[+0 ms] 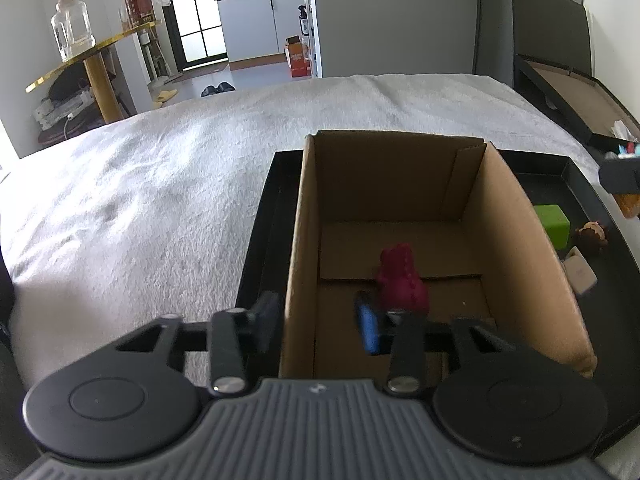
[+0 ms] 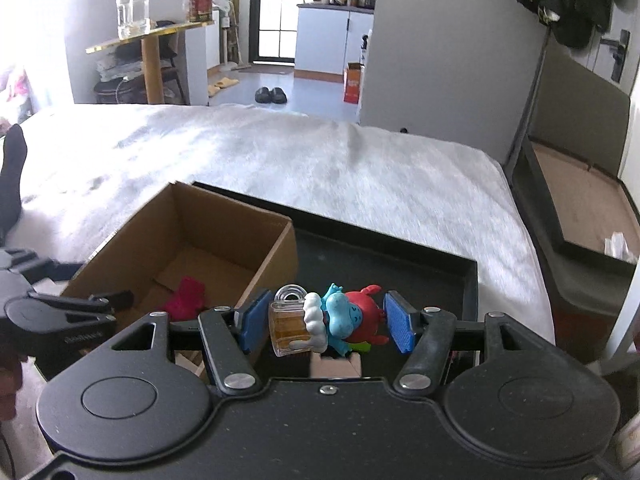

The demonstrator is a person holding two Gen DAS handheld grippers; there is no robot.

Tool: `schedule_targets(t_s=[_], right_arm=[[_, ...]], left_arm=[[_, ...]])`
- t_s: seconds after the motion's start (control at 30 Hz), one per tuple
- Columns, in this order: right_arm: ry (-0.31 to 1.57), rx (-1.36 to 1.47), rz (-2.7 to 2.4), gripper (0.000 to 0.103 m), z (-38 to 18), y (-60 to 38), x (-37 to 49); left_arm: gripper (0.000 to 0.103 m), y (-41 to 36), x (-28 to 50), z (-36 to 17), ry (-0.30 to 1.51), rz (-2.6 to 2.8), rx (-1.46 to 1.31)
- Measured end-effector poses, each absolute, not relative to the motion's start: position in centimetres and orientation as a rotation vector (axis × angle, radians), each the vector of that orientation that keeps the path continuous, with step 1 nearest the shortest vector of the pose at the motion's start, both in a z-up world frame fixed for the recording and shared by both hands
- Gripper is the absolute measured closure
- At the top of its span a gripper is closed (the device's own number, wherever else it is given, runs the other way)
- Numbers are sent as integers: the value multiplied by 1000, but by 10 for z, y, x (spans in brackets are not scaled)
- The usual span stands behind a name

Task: Organize rigid objects
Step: 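Lower the doll figurine into the box and open the right gripper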

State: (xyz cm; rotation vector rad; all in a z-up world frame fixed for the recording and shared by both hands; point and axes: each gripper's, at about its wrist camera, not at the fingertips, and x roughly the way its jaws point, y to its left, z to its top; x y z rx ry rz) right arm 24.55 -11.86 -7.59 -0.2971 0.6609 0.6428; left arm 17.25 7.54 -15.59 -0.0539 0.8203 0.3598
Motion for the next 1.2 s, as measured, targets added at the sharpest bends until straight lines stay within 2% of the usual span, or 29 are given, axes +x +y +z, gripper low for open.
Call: schedule_targets(t_s=[0.1, 0.27, 1.07, 1.2], right_arm=[[646, -304, 659, 43, -71, -110, 242], [626, -322, 690, 43, -69, -95, 240], [580, -572, 750, 42, -100, -24, 223], [573, -574, 711, 38, -99, -31, 220]], left_arm=[[83, 79, 171, -156, 820, 360, -67], [93, 86, 169, -156, 812, 363, -76], [94, 93, 166, -155, 810, 342, -117], [93, 92, 167, -157, 817, 350, -109]])
